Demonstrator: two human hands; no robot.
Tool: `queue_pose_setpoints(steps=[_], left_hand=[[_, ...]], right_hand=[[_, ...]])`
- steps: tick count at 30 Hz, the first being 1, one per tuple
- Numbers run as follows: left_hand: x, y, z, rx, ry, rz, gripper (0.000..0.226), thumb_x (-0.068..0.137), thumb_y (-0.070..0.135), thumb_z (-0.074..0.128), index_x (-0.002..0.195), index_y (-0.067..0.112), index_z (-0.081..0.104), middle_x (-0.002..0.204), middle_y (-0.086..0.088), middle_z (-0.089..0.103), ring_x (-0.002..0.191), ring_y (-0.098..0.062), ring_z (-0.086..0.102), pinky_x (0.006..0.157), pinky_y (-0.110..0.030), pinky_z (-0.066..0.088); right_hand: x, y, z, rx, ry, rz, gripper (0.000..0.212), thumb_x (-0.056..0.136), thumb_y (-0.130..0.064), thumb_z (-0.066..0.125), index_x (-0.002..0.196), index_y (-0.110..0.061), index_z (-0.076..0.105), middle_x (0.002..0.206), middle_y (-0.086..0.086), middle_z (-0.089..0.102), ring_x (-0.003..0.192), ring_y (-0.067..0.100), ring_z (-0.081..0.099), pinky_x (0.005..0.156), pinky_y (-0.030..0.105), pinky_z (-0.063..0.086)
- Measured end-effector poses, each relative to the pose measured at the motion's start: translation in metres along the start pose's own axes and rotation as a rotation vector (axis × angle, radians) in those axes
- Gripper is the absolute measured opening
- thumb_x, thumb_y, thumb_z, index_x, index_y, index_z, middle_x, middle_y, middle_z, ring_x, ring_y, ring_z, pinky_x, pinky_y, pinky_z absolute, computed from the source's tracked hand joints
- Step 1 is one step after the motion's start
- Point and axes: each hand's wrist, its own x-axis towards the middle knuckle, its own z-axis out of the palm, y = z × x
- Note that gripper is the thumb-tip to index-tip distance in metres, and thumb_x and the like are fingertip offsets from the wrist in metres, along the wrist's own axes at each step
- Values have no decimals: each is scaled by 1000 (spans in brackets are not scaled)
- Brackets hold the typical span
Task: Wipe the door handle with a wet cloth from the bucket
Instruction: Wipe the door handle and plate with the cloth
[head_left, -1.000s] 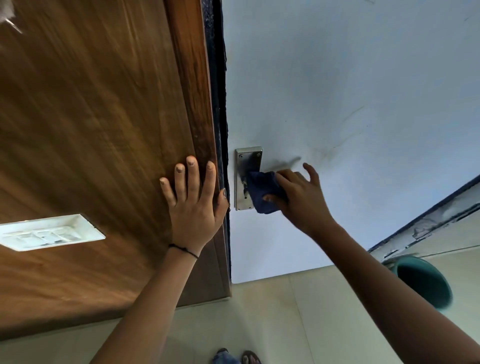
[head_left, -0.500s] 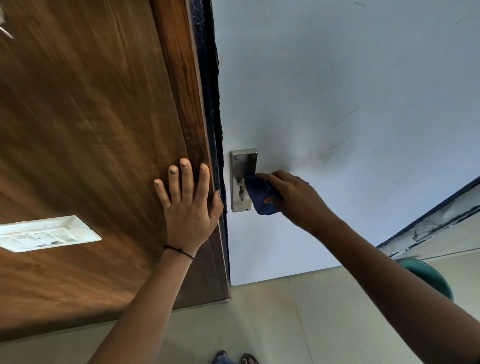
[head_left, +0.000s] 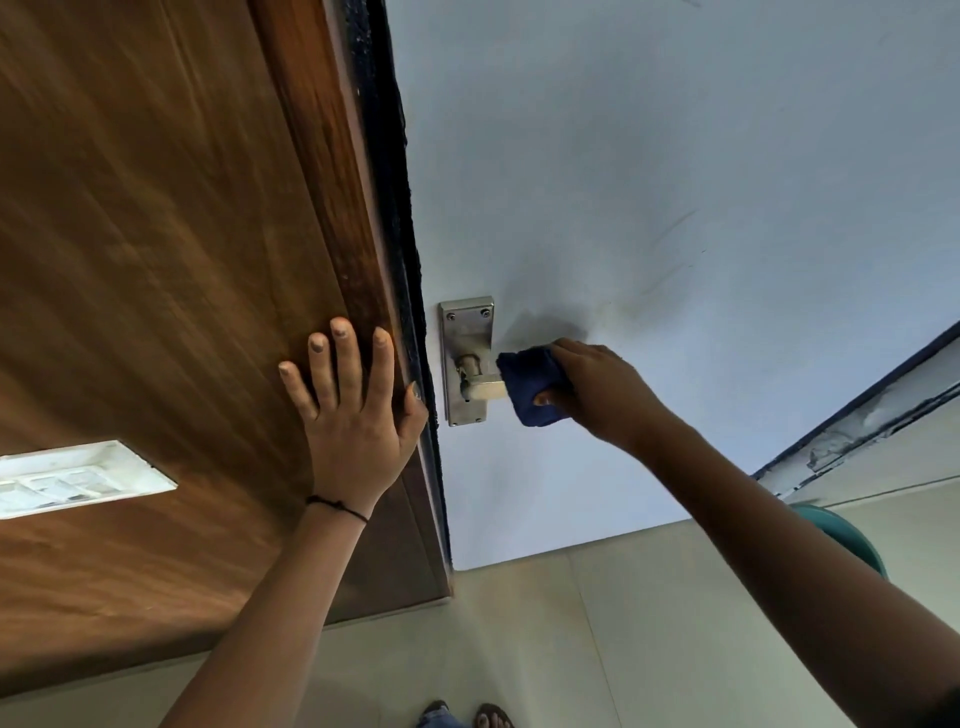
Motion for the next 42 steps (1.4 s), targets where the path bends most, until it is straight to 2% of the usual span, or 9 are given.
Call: queue_pose_setpoints(steps=[13, 18, 21, 24, 26, 33, 36, 38, 42], left_hand=[[0, 0, 1, 9, -1, 22, 78, 93, 36, 41, 151, 18, -7, 157, -3, -24, 145, -20, -21, 117, -44, -14], [1, -2, -2, -3, -11, 52, 81, 92, 36, 45, 151, 17, -7, 157, -4, -24, 145, -21, -21, 117, -45, -14], [-1, -3, -3, -18, -17, 75, 82, 92, 36, 47, 151, 17, -6, 157, -5, -24, 145, -22, -22, 117, -45, -14], [0, -5, -4, -31, -22, 89, 82, 92, 36, 49, 151, 16, -5, 159, -13, -12, 146, -25, -18, 116, -45, -14], [2, -5, -6, -42, -34, 98, 79, 92, 34, 50, 151, 14, 2, 153, -19, 9, 144, -33, -5, 116, -45, -13], [0, -7, -10, -75, -16, 137, 74, 95, 33, 48, 151, 12, 4, 148, -17, 21, 136, -38, 16, 116, -45, -12], [0, -7, -9, -75, -17, 136, 71, 96, 33, 46, 152, 12, 8, 149, -16, 19, 136, -37, 16, 116, -45, -13], [-1, -8, -9, -89, -11, 139, 72, 97, 34, 45, 151, 13, 1, 149, -15, 19, 137, -36, 15, 116, -45, -13], [-2, -9, -9, -91, -4, 153, 71, 98, 34, 42, 149, 14, -1, 150, -15, 19, 138, -35, 11, 116, -46, -13]], right_hand=[[1, -8, 19, -36, 120, -23, 41, 77, -19, 68, 117, -12, 59, 109, 8, 66, 104, 30, 58, 92, 38, 37], [-21, 13, 11, 735, 126, 400, 22, 79, -3, 68, 98, -13, 60, 81, 1, 64, 71, 9, 62, 57, 13, 45], [-35, 2, 42, 1301, 325, 548, 15, 83, -11, 69, 94, -7, 61, 77, 15, 66, 56, 26, 64, 41, 24, 42], [-30, -37, 80, 1916, 550, 528, 28, 87, -21, 63, 110, -6, 59, 105, 16, 65, 94, 33, 64, 71, 43, 58], [-17, -70, 93, 2170, 649, 429, 21, 94, -20, 49, 110, -14, 61, 107, 10, 66, 101, 26, 63, 92, 44, 52], [-9, -128, 101, 2353, 558, 637, 18, 99, -18, 46, 109, -12, 59, 115, 17, 63, 101, 30, 64, 78, 42, 58], [-9, -105, 87, 2403, 776, 595, 17, 100, -10, 39, 107, -15, 54, 98, 13, 61, 74, 24, 68, 52, 30, 58], [-6, -100, 86, 2374, 883, 676, 20, 100, -10, 39, 105, -21, 55, 96, 11, 61, 75, 24, 64, 50, 28, 56], [2, -136, 99, 2513, 656, 588, 27, 104, -16, 30, 118, -7, 51, 94, 16, 68, 65, 22, 73, 53, 29, 59]])
